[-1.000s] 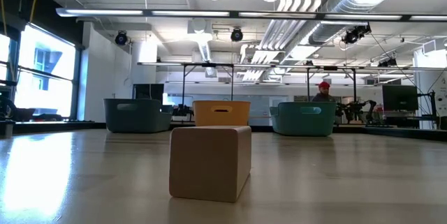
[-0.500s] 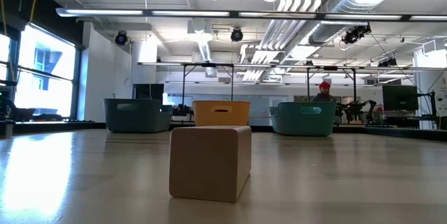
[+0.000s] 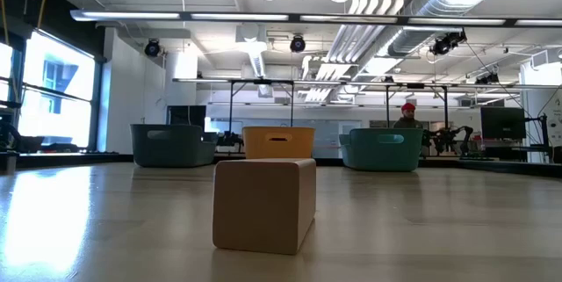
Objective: Sort & place blocks by color
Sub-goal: Put the green game piece into the dark blue bin
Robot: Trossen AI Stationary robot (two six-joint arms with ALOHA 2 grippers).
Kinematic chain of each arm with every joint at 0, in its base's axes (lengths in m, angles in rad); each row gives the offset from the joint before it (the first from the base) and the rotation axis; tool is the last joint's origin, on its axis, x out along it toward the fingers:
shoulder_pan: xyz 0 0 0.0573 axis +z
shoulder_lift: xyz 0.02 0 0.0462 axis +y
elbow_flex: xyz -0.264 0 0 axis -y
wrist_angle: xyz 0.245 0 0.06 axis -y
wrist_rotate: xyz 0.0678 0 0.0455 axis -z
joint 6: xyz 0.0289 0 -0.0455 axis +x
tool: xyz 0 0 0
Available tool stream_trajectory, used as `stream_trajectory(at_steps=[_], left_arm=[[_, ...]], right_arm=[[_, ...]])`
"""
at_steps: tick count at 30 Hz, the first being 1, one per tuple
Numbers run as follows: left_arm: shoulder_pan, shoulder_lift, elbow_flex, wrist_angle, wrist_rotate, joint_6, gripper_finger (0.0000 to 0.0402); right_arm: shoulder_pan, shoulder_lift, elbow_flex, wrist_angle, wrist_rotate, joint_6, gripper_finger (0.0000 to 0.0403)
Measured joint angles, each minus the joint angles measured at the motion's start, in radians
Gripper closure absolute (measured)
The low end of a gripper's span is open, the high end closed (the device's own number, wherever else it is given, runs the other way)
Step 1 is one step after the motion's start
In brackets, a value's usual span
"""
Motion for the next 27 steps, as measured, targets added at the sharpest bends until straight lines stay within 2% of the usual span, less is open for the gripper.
stream_trajectory(at_steps=[16,27], left_arm=[[0.0,0.001,0.0,-0.001,-0.008,-0.087,0.0287],[0.015,0.001,0.0,0.015,-0.131,-0.108,0.0287]], right_arm=[[0.0,-0.002,0.001,-0.007,0.012,0.0,0.0155],[0.015,-0.051,0.0,-0.085,0.029,-0.009,0.0155]])
